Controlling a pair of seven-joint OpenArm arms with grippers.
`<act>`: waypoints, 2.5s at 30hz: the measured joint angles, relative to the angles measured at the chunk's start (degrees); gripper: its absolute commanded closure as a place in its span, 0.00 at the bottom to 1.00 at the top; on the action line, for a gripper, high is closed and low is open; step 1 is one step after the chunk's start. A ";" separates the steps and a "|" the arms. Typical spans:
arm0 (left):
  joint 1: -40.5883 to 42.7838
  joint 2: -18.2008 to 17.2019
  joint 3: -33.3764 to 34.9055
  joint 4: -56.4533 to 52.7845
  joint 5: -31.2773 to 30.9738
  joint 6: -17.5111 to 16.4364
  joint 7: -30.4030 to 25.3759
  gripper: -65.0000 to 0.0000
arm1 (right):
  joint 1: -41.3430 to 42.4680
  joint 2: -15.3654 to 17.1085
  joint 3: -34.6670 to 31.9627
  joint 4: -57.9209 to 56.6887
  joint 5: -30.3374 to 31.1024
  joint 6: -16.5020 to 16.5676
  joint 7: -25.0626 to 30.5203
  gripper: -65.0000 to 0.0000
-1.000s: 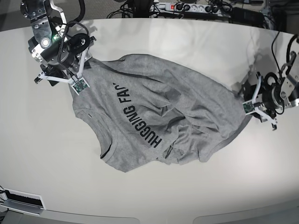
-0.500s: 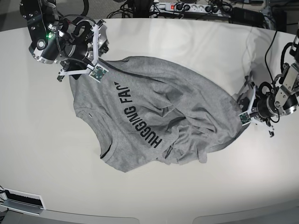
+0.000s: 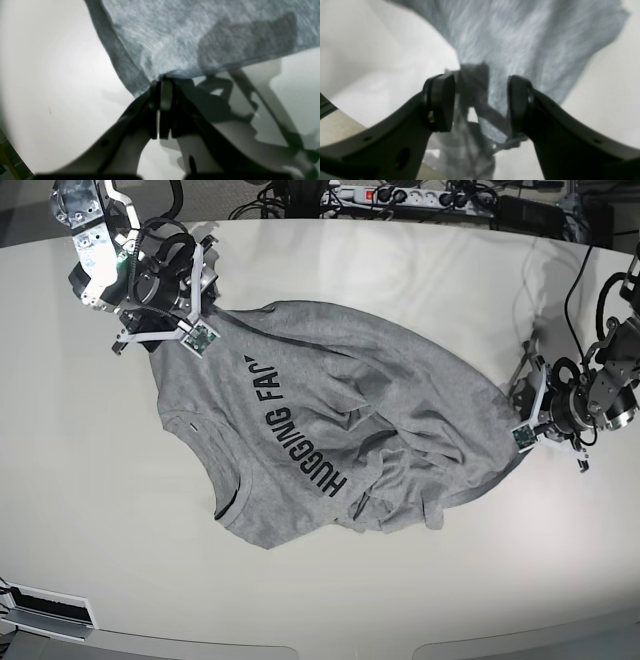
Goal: Layout the t-shirt on the table in an organized manner, then fold the t-shirt properly
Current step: 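Grasp opposite edges of the t-shirt with both grippers, then lift the t-shirt with both grippers, shake it and lay it flat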
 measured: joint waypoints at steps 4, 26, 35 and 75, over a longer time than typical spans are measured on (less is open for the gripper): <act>0.00 -0.13 0.00 0.28 -3.93 -1.79 0.63 1.00 | 1.49 0.09 0.00 -4.31 1.05 -5.68 -0.11 0.49; 0.55 -22.67 0.48 46.38 -31.63 -1.66 28.65 1.00 | -2.60 8.22 7.69 25.40 -5.35 -10.80 -6.64 1.00; 0.46 -36.26 0.57 62.97 -36.00 -2.86 35.41 1.00 | -14.56 9.66 23.19 32.65 3.52 -5.07 -9.27 1.00; -0.17 -48.57 0.55 79.62 -98.77 -12.76 71.58 1.00 | -43.52 15.10 62.77 32.74 66.95 13.38 -33.11 1.00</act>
